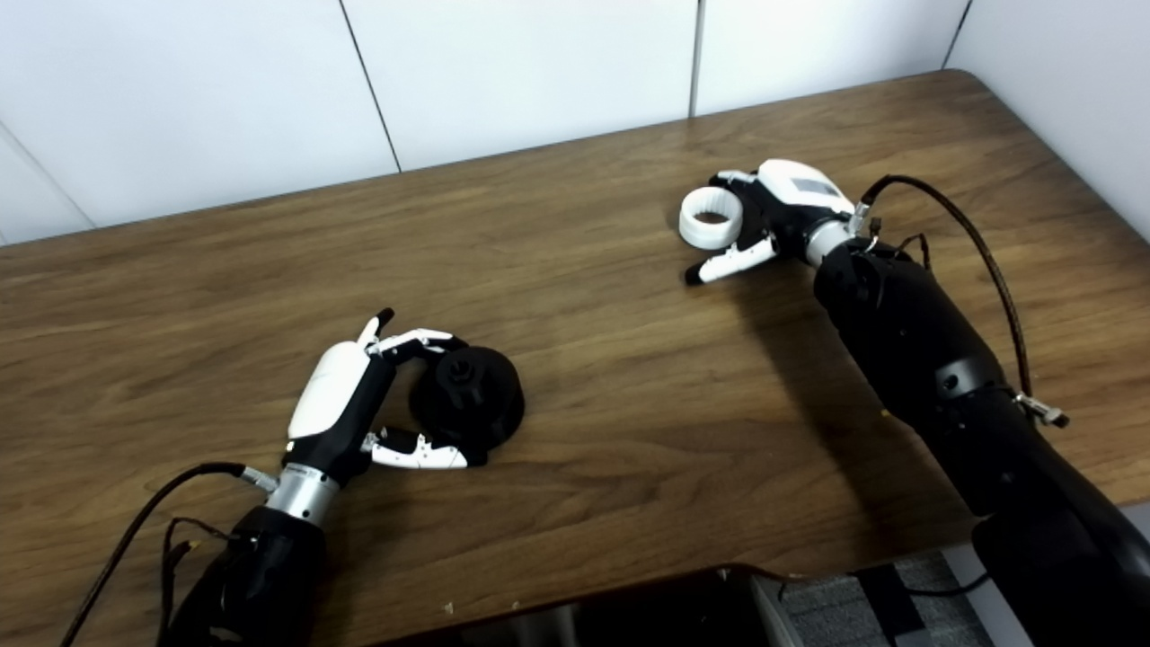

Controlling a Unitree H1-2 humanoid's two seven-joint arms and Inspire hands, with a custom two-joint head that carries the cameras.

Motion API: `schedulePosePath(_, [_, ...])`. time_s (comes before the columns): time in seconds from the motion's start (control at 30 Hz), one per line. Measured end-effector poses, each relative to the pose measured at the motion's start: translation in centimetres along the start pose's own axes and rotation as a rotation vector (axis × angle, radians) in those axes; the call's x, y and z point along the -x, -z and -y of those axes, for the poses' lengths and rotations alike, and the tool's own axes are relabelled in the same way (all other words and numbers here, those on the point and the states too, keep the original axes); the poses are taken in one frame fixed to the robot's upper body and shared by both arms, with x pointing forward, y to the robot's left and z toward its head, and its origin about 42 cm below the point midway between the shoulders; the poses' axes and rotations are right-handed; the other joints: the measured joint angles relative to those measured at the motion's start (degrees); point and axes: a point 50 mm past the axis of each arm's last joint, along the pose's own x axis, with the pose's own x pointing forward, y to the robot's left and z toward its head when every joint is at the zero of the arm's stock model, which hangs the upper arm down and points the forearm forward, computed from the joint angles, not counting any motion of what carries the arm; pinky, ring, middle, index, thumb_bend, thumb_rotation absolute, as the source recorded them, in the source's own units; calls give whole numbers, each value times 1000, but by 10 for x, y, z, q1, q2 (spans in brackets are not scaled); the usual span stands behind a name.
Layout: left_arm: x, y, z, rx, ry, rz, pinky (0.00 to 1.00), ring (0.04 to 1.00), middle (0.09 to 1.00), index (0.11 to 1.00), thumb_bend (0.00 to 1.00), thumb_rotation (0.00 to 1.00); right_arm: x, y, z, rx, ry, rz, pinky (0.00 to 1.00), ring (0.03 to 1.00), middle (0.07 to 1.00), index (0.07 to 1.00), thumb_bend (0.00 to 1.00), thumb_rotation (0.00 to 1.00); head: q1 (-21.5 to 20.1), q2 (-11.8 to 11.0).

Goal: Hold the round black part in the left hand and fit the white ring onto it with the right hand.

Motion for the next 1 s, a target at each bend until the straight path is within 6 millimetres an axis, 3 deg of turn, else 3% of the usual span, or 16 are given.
schedulePosePath(0.07, [1,0,0,1,-2,-3,1000,733,623,656,1000,276,-1,-5,-1,-18,31,9,932,859,758,752,849,290,0,3])
schedulePosePath(0.2, [3,0,0,2,5,-6,1000,736,625,656,999,281,-1,-12,-3,-35,73,29,923,807,699,704,814,247,1,3])
schedulePosePath(1.0, [4,0,-1,4,3,-5,1000,729,626,661,995,280,-1,-14,-3,-48,149,45,899,729,595,631,751,144,4,7])
